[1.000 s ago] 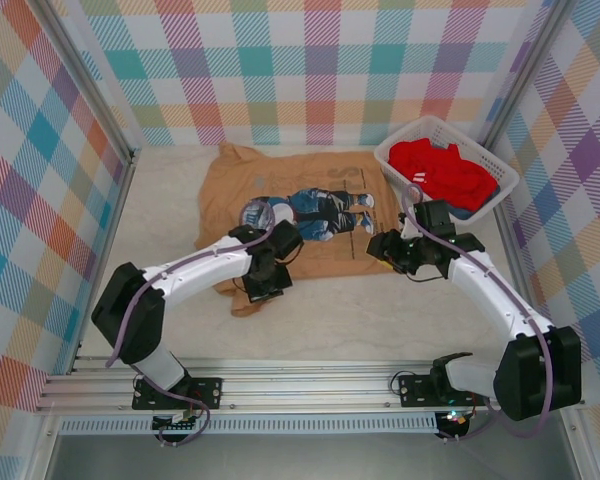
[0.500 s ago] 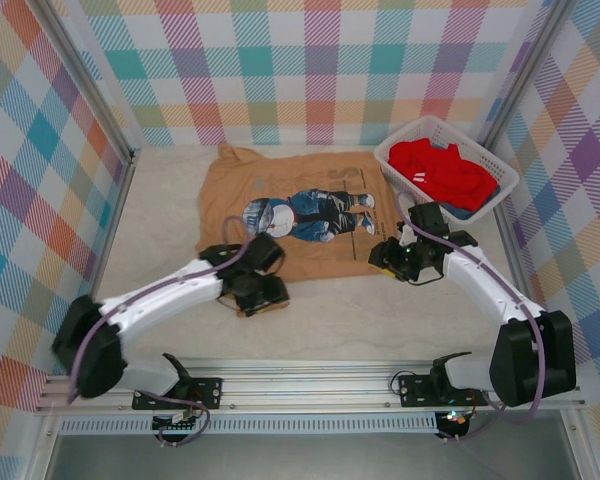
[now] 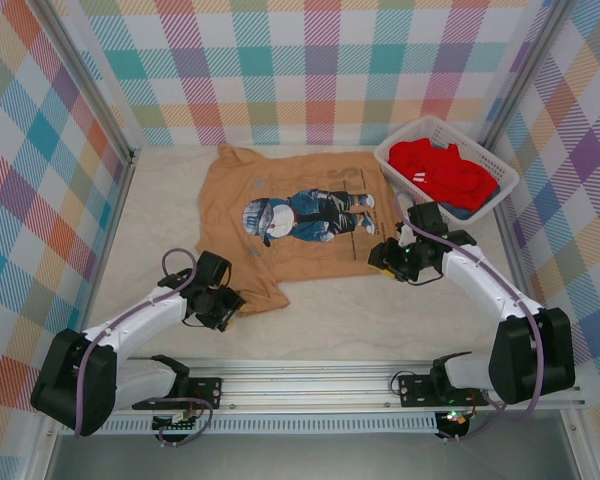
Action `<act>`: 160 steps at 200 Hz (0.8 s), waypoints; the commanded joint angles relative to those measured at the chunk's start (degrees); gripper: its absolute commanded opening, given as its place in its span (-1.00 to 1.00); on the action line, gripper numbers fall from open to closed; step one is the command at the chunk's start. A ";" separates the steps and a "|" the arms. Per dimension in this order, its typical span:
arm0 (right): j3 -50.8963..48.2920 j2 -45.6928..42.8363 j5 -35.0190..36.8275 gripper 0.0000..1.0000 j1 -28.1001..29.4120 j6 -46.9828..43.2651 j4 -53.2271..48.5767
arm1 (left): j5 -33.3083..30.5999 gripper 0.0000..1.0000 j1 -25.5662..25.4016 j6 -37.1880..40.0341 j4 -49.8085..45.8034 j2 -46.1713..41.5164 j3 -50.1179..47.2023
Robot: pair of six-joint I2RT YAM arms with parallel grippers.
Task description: Fold and stack the t-shirts
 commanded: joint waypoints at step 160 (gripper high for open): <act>-0.36 -1.05 -11.70 -0.15 3.94 -1.80 3.44 | -4.15 -1.00 -16.45 -19.11 -26.12 -0.96 8.42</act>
